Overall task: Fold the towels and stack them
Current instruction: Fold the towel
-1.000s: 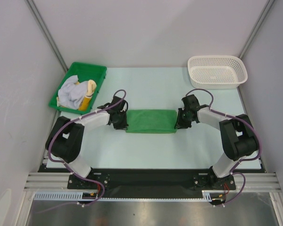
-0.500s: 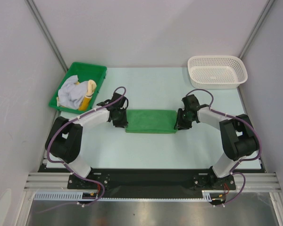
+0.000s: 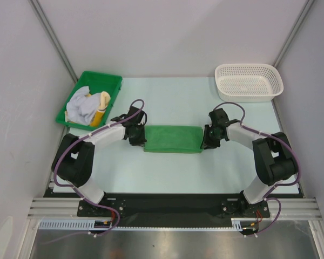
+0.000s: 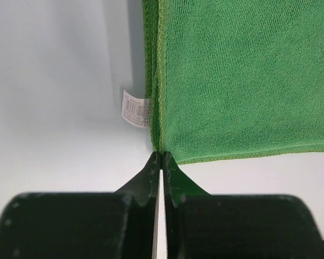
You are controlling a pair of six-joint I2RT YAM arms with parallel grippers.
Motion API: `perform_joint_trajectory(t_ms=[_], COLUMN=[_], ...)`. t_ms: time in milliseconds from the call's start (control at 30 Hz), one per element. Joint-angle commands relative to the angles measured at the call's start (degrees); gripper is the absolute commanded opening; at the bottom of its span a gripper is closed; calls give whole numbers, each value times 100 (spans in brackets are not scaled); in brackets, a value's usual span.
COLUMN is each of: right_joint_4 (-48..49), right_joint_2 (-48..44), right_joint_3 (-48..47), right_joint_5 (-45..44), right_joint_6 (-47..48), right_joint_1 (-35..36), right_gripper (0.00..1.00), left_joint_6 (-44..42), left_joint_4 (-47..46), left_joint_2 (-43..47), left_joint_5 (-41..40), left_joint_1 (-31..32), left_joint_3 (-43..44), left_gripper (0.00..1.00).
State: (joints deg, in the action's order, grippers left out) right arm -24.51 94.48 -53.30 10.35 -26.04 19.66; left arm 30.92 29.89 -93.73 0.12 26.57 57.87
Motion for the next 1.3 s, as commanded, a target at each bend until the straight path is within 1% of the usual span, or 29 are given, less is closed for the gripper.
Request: perform_joint_trajectory(t_ms=[0, 33, 100, 133, 200, 233, 367, 400, 433, 500, 533, 567, 667, 733, 867, 933, 1067, 1100, 1133, 1167, 1200, 1233, 1267], right_joint_4=[-133, -133, -115, -115, -150, -203, -562, -729, -774, -818, -844, -853, -871, -819, -468, -186, -1, 25, 43, 43, 26, 8, -27], right_joint_2=[-210, -184, -167, -175, -193, -210, -184, -193, -228, -402, -447, -491, -588, -667, -817, -721, -483, -483, -492, -526, -544, -579, -606], right_joint_3=[-172, -163, -181, -181, -225, -260, -733, -813, -857, -884, -875, -867, -770, -551, 3, 222, 285, 302, 329, 329, 329, 329, 329], right_joint_5=[-77, -77, -59, -33, -42, -59, -121, -199, -217, -218, -218, -209, -147, -112, 19, 125, 239, 231, 222, 205, 178, 161, 126], right_joint_6=[-50, -59, -59, -59, -59, -50, 108, 152, 161, 161, 161, 187, 205, 152, -14, -41, -41, -50, -59, -59, -76, -68, -85], right_joint_1=[20, 20, 29, 20, 29, 20, 12, 12, 12, -6, -6, -15, -41, -50, -67, -103, -173, -173, -173, -164, -173, -182, -191], right_gripper=[23, 17, 11, 6, 1, 0, 0, 4, 11, 13, 10, 1, 0, 0, 0, 0, 0, 2, 9, 13, 17, 23, 25], left_joint_6=[-60, -59, -51, -42, -33, -33, -51, -68, -68, -68, -77, -86, -95, -86, -68, -77, -147, -156, -165, -200, -209, -226, -235], left_joint_4=[-88, -80, -71, -27, 17, 121, 447, 491, 579, 641, 658, 659, 606, 466, 272, 123, 79, 70, 70, 78, 105, 131, 166], left_joint_2=[75, 83, 75, 92, 118, 153, 373, 426, 478, 566, 584, 602, 619, 681, 839, 804, 611, 593, 567, 523, 497, 470, 470], left_joint_5=[-56, -56, -56, -56, -56, -56, -187, -196, -205, -162, -127, -100, -56, 101, 32, 67, 6, 6, 6, 23, 41, 41, 49], left_joint_1=[33, 41, 41, 33, 41, 33, 33, 33, 33, 33, 41, 42, 42, 42, 42, 41, 33, 33, 33, 33, 33, 33, 33], left_joint_3=[128, 128, 137, 155, 198, 234, 497, 576, 603, 638, 621, 612, 410, 147, -354, -583, -663, -645, -628, -610, -549, -522, -487], left_gripper=[3, 0, 0, 0, 0, 0, 0, 0, 0, 0, 0, 0, 0, 0, 0, 0, 0, 0, 0, 0, 5, 13, 29])
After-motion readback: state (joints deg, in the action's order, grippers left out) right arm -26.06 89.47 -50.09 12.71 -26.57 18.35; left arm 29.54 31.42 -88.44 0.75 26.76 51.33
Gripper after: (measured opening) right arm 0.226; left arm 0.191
